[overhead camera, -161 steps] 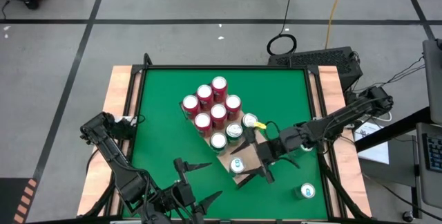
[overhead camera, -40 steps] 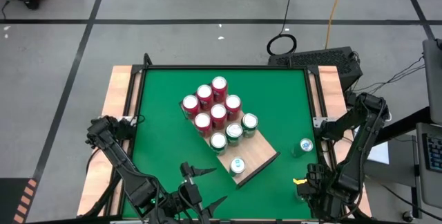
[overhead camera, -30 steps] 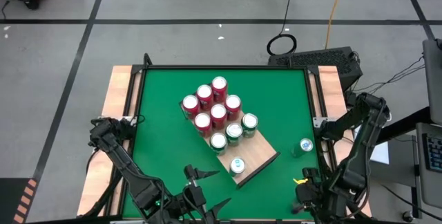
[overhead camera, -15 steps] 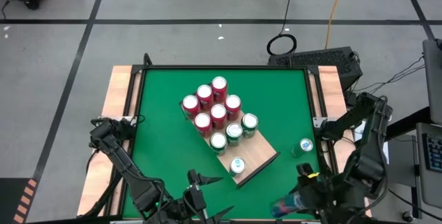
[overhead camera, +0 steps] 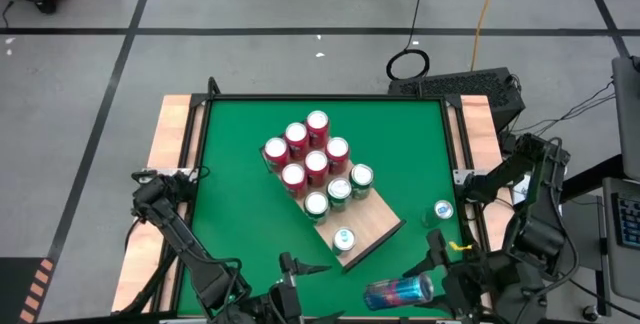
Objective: Place canned beverage on shelf
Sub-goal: Put the blue soda can on the shelf aligned with the other blue soda can
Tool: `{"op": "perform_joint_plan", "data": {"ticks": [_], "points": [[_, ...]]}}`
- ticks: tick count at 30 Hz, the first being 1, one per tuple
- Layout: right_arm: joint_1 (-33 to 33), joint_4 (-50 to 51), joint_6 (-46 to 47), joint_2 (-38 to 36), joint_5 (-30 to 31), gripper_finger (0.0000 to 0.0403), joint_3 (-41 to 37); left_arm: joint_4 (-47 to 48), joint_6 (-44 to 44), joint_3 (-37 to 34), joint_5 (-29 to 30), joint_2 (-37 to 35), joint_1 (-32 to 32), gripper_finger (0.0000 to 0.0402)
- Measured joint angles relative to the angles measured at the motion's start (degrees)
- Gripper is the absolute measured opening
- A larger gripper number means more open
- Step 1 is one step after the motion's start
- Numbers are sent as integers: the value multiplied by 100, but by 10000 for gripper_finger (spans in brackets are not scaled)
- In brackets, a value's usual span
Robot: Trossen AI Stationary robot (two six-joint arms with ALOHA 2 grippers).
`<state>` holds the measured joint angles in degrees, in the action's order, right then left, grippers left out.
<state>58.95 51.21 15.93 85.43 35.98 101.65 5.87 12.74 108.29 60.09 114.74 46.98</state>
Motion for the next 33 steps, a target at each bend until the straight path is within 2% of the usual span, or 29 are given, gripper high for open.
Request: {"op": "perform_joint_plan", "data": {"ticks": [5, 10, 18, 25, 28, 33], "points": [[-17, -533, -640, -2, 572, 236, 0, -261, -311, 0, -12, 0, -11, 400], [-83, -1143, -1308, 0, 777, 236, 0, -397, -520, 0, -8, 43, -85, 400], [-430, -1479, -1748, 37, 751, 236, 0, -1323, -1492, 0, -17, 205, -122, 400], [-644, -1625, -1886, 173, 282, 238, 0, -1301, -1668, 0, -6, 212, -241, 400], [-703, -1659, -1932, 201, 274, 238, 0, -1257, -1707, 0, -8, 212, -290, 397], [-725, -1671, -1987, 232, 257, 239, 0, -1204, -1807, 0, -12, 212, -303, 364]]}}
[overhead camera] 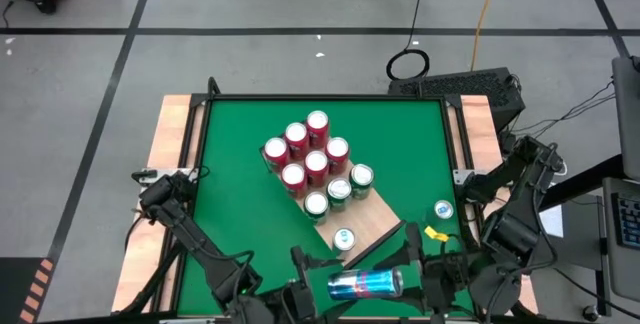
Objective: Place canned beverage on shelf
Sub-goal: Put the blue soda can on the shelf aligned with the other blue soda can
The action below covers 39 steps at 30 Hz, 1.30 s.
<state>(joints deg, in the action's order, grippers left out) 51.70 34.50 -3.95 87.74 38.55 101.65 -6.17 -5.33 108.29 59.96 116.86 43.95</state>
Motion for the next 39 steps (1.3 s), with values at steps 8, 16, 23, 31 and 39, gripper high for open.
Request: {"op": "perform_joint_plan", "data": {"ticks": [8, 16, 23, 31, 39], "points": [[-2, -2, -22, 0, -123, 239, 0, 126, 2, 0, -23, 0, 68, 287], [-4, -25, -86, -2, -123, 245, 0, 130, -7, 0, -35, 0, 85, 230], [14, 23, 4, -15, -135, 285, 5, 133, 27, -4, -13, 6, 137, 237], [31, 401, 552, -17, -117, 313, -60, 5, -5, -7, -15, 9, 300, 238], [31, -835, 360, -13, -91, 313, -621, -1211, -732, -7, -78, 45, 310, 239]]}}
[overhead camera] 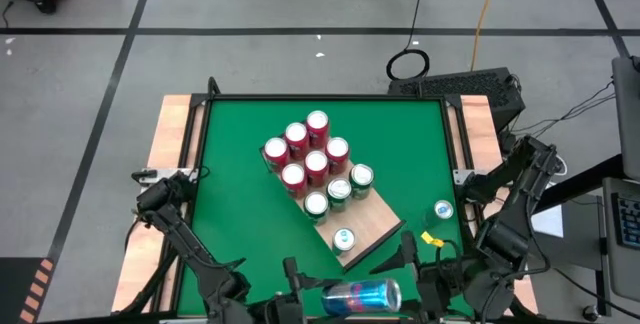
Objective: Place canned beverage on shelf
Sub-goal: Put the blue soda can on the shelf aligned with the other blue soda can
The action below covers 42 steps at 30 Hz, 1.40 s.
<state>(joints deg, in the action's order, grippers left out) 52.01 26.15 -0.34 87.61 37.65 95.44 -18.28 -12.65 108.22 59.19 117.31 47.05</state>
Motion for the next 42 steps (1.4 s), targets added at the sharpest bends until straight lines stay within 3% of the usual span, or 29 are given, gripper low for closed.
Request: {"op": "perform_joint_plan", "data": {"ticks": [5, 15, 28, 42], "points": [[37, -1148, -835, 6, 0, 313, -245, -821, -450, -2, -592, 155, -4, 239], [170, -2407, -1973, 4, -221, 313, -245, -2507, -1524, 2, -1063, 538, -89, 239], [173, -3029, -2070, -2, -450, 310, -247, -2557, -1164, -123, -1996, 541, -477, 239], [180, -3156, -2277, -15, -474, 238, -245, -3026, -1332, -378, -2039, 541, -550, 239]]}}
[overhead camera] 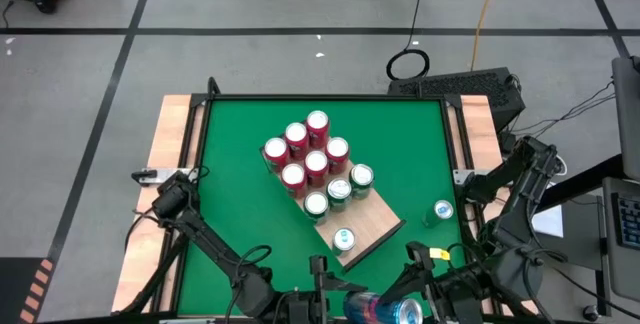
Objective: Place canned beverage on shelf
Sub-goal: Put the blue soda can on the shelf aligned with the other blue soda can
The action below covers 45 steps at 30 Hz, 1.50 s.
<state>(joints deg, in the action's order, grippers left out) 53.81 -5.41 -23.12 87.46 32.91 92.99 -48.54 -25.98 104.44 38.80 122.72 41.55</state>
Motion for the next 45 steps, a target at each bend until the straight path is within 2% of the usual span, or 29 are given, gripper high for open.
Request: {"op": "perform_joint_plan", "data": {"ticks": [3, 9, 12, 25, 40, 45], "points": [[71, -29, -90, 0, 31, 252, -2, -4, -14, 0, -42, -1, 4, 239], [235, -371, -402, -1, 28, 309, -2, -84, -1, 0, -199, -1, -2, 239], [308, -464, -614, -2, 35, 319, -2, -83, 11, 0, -332, -1, -23, 239], [329, -486, -634, -9, 28, 277, 1, -152, 133, 0, -667, -1, -117, 239], [279, -453, -772, -9, 22, 283, 2, -154, 173, 0, -764, -3, -158, 239], [213, -428, -817, -9, -7, 271, 2, -154, 185, 0, -762, -5, -163, 239]]}}
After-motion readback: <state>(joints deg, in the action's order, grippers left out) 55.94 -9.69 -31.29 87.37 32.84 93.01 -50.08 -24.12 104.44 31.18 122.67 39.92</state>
